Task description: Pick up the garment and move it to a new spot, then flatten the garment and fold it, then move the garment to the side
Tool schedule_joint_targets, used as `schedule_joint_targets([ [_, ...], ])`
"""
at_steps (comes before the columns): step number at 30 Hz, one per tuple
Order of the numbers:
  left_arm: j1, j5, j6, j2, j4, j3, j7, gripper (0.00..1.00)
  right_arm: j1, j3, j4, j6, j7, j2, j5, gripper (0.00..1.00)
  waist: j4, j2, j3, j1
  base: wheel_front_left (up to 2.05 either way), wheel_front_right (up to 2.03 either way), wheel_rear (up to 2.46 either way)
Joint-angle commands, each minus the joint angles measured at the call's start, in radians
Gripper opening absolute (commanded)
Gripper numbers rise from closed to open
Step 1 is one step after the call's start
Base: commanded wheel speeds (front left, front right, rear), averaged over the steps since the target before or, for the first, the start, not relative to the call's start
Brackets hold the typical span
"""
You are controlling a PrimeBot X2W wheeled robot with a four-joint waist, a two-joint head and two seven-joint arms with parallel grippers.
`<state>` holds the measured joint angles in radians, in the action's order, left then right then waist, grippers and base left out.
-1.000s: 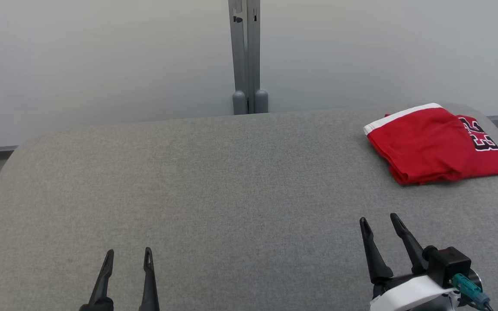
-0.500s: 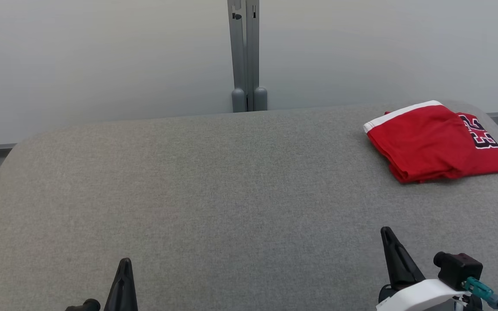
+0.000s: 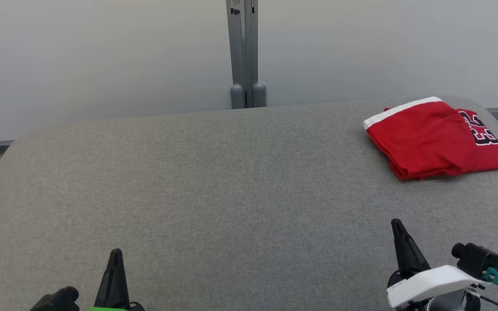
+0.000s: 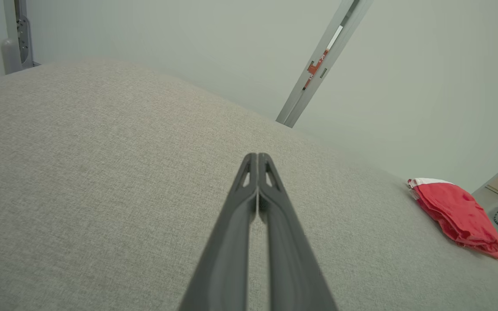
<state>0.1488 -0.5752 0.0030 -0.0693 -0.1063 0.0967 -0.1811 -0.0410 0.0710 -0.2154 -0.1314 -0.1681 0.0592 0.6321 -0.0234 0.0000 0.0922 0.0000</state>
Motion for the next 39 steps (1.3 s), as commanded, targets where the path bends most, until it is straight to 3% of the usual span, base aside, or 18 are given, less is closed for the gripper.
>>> schedule_joint_targets([
  [1,-0.035,-0.042,-0.007,-0.008,0.006,-0.008,0.006,0.0,0.033,-0.008,0.011,0.0,0.008,0.007,0.039,0.0,0.0,0.0,-0.001,0.0,0.0,0.0,0.0],
  [39,-0.146,-0.555,-0.071,-0.022,-0.061,-0.074,0.12,0.0,0.093,-0.078,-0.006,0.001,0.128,0.012,0.513,0.0,0.009,0.0,-0.037,0.0,0.0,0.0,0.0],
])
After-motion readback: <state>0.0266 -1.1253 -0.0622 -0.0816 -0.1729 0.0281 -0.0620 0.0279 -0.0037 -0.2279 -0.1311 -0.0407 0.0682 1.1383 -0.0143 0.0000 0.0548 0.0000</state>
